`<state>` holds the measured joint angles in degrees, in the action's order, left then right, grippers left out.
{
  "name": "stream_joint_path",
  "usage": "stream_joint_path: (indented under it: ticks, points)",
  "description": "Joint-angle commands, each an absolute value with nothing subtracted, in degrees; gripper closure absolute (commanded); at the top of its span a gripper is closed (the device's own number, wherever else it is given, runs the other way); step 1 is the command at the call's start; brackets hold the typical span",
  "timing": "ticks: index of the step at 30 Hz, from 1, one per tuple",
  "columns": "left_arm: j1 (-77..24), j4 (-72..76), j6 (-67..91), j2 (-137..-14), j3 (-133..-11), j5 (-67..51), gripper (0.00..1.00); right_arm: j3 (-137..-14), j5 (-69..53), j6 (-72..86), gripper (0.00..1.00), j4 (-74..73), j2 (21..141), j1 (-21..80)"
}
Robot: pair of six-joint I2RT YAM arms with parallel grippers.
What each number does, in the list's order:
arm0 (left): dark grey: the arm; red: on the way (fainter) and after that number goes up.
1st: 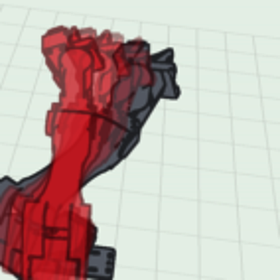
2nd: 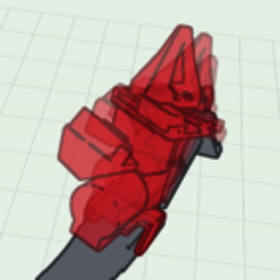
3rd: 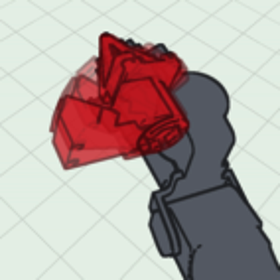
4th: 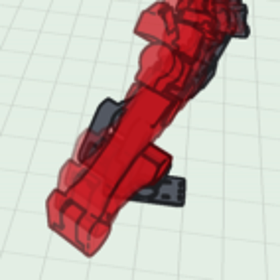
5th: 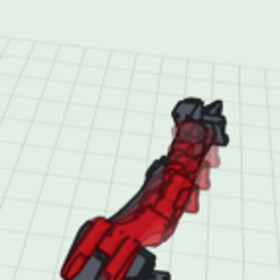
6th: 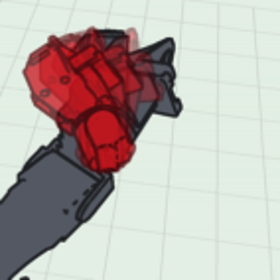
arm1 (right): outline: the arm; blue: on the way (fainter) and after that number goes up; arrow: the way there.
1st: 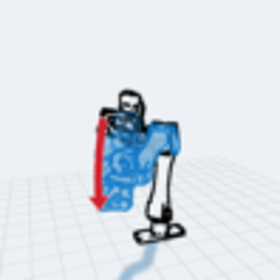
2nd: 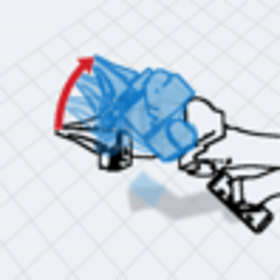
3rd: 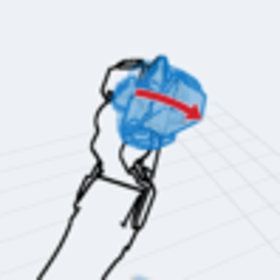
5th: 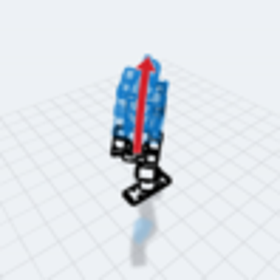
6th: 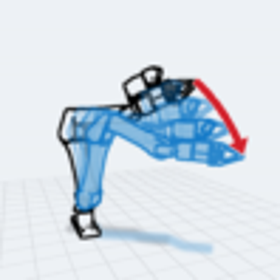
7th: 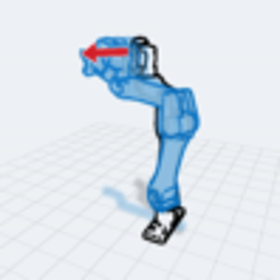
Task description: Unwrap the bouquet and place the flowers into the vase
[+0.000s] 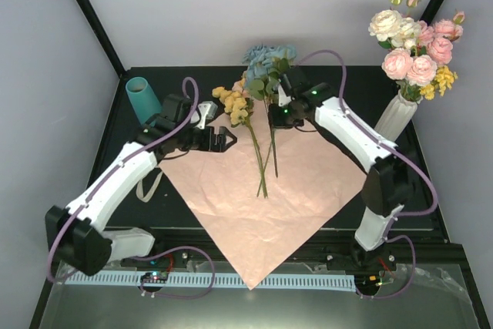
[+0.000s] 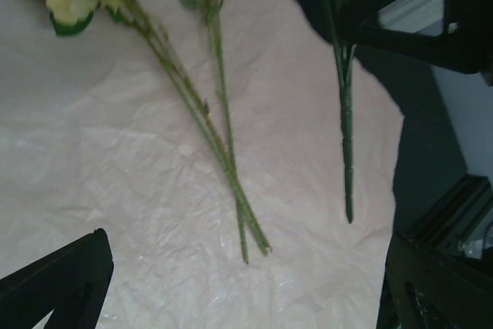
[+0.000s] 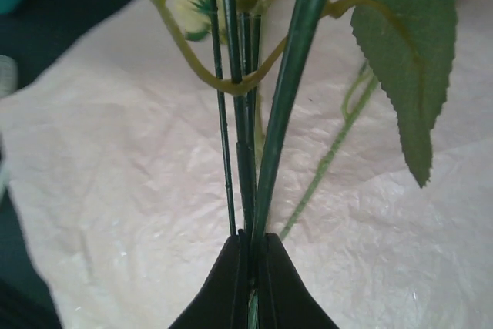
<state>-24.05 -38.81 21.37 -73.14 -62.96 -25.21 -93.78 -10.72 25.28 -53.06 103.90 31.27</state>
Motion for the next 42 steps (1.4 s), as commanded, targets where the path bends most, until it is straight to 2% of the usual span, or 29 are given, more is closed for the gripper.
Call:
stream_joint_path:
  ticks: [1,4,8,15,24,29,33,37,40,42]
  points:
    - [-23.8,-35.1,22.0,-66.4,-67.2,-25.0,0.01,-93.6,-16.7,22.4,0.98,-48.8,96.7,31.1]
    - [-23.4,-32.4,22.1,-62.4,-68.7,-25.5,0.01,-90.8,-27.2,21.6,0.98,-42.6,91.6,31.2]
    - [-21.9,-29.3,23.5,-58.5,-70.6,-27.8,0.03,-86.4,-34.2,22.2,0.98,-34.4,85.5,32.5]
    - [-16.8,-26.9,25.3,-58.6,-76.6,-42.1,0.04,-82.4,-37.9,17.2,0.98,-31.3,79.7,36.7]
    - [-15.7,-27.1,25.3,-58.8,-78.5,-42.0,0.05,-74.8,-39.6,12.8,0.98,-22.7,73.0,41.3]
    - [-15.7,-19.3,28.6,-58.0,-75.6,-47.6,0.08,-71.7,-40.4,11.3,0.98,-20.9,71.1,42.5]
    - [-15.7,-12.9,32.3,-58.3,-72.9,-52.1,0.13,-71.4,-41.3,9.6,0.98,-21.5,71.0,44.0]
    - [-15.7,-10.9,33.2,-58.2,-71.8,-50.7,0.16,-71.3,-42.3,8.7,0.98,-21.4,71.0,45.1]
    - [-15.7,-9.3,33.7,-58.6,-71.5,-51.2,0.26,-70.9,-43.0,8.8,0.98,-21.0,71.1,45.7]
    - [-15.7,-7.4,34.8,-58.9,-70.7,-52.4,0.36,-70.8,-43.3,8.5,0.98,-21.1,71.4,46.0]
